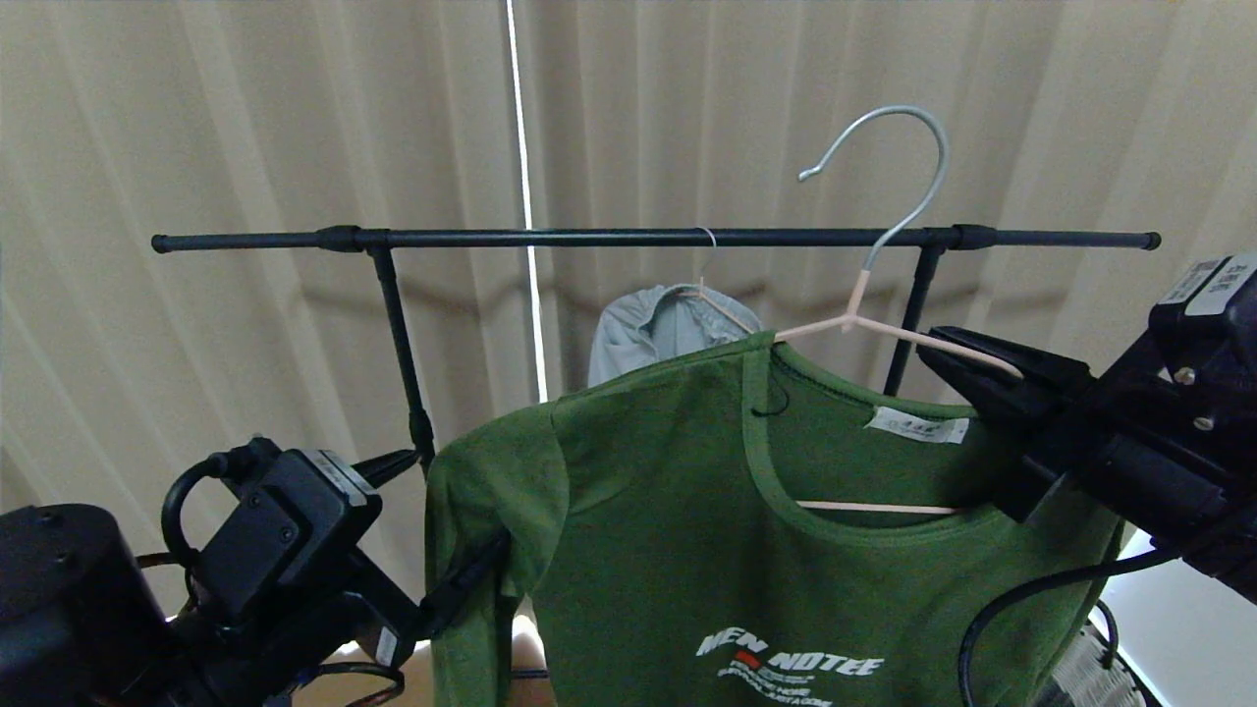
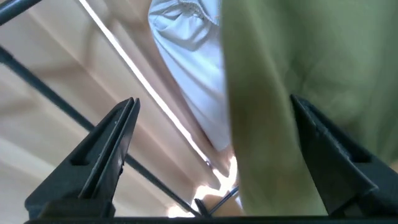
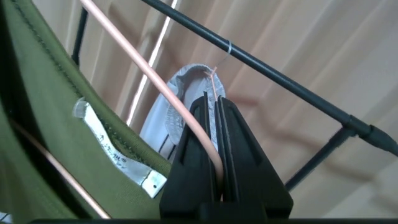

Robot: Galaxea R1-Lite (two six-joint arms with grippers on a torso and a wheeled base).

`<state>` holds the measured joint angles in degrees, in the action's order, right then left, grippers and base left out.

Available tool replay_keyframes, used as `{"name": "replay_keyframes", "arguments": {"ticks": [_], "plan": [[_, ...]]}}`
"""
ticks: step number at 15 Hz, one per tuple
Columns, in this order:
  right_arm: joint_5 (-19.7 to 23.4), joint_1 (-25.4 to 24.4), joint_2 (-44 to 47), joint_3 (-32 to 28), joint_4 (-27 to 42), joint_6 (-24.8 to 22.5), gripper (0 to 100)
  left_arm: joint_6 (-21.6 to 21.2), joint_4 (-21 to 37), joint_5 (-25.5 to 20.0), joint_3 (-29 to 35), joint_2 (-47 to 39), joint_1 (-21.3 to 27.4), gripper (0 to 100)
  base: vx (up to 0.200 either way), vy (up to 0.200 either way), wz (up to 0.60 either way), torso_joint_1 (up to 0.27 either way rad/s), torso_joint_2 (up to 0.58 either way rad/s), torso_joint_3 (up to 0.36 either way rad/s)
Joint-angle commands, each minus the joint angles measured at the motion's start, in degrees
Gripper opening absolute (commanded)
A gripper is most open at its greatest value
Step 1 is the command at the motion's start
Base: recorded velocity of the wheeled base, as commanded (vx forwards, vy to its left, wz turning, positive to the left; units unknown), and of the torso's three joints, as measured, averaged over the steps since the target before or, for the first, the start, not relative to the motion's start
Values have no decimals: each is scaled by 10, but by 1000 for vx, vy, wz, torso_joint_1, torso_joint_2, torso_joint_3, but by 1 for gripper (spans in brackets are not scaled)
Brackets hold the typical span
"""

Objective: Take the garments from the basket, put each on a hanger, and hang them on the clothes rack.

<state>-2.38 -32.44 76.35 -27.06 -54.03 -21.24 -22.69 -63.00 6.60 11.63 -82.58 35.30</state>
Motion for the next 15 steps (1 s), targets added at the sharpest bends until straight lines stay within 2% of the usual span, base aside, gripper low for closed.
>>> {"name": "replay_keyframes", "arguments": {"ticks": [1, 3, 7, 9, 10, 15], "plan": [[1, 0, 0, -2, 0, 0, 0, 1, 0, 1, 7, -18, -2, 0, 0, 0, 0, 0, 0, 0], [1, 2, 2, -3, 0, 0, 0, -1, 0, 3, -3, -16, -21, 0, 0, 0, 0, 0, 0, 0], [-1, 39, 7, -4, 0, 0, 0, -6, 0, 3, -28, -13, -111, 0, 0, 0, 0, 0, 0, 0], [-1, 42, 12, -5, 0, 0, 0, -6, -1, 3, -29, -13, -112, 0, 0, 0, 0, 0, 0, 0], [-1, 42, 13, -9, 0, 0, 0, -7, -1, 3, -29, -12, -109, 100, 0, 0, 0, 0, 0, 0], [-3, 42, 38, -34, 4, 1, 0, -1, -20, 0, -43, -3, -108, 100, 0, 0, 0, 0, 0, 0]]}}
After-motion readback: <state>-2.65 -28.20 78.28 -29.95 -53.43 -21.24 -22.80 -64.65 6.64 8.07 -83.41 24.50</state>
